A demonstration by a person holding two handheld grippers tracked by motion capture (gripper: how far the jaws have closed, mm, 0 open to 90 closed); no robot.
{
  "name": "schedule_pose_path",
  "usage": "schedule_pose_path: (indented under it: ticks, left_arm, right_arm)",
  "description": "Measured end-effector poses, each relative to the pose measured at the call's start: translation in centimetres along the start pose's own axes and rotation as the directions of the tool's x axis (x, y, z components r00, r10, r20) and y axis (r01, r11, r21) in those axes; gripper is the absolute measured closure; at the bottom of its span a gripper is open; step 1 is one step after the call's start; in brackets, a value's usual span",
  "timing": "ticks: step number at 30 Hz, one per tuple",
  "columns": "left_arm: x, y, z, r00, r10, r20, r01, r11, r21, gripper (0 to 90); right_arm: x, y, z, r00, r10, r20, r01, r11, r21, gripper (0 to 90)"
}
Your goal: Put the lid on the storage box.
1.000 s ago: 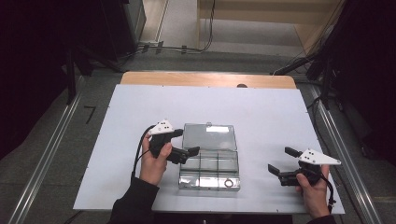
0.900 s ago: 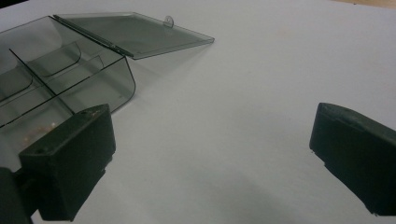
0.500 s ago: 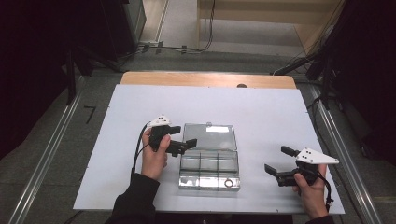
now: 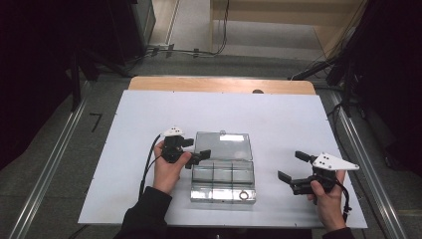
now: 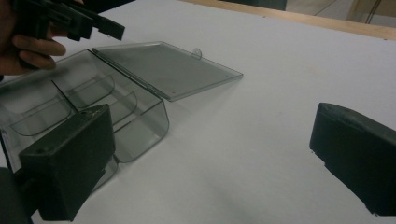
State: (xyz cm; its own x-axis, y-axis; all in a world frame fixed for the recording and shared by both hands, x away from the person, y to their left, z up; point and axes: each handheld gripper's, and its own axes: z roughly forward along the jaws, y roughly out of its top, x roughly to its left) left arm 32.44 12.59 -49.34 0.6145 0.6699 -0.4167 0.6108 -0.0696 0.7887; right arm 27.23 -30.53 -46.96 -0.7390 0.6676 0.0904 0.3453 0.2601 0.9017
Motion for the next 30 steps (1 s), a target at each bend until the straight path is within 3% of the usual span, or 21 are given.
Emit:
schedule_pose_path:
  ticks: [5,9,14,19,30]
  left_arm:
    - [0.3,-0.3,0.1,0.9998,-0.02,-0.008,0.02,0.9998,-0.004,5.1]
    - [0.5,-0.5,0.1,0.9994,-0.035,0.003,0.035,0.9994,-0.008,5.1]
    - [0.8,-0.6,0.1,0.9986,-0.049,0.017,0.049,0.9988,-0.006,2.1]
    - [0.8,-0.7,0.2,0.9985,-0.051,0.022,0.051,0.9987,-0.003,1.5]
    - [1.0,-1.1,0.7,0.998,-0.048,0.042,0.047,0.9988,0.014,0.3]
  right_arm:
    - [0.1,0.6,0.7,0.9998,0.018,-0.004,-0.018,0.9997,0.015,0.0]
    - [0.2,1.1,1.4,0.9988,0.035,-0.034,-0.034,0.9988,0.035,0.0]
    - [0.6,1.8,2.4,0.999,0.022,-0.04,-0.02,0.9988,0.046,0.0]
    - [0.7,2.5,3.3,0.9985,0.025,-0.048,-0.022,0.9987,0.045,0.0]
    - [0.4,3.5,5.2,0.993,0.082,-0.085,-0.077,0.9954,0.057,0.0]
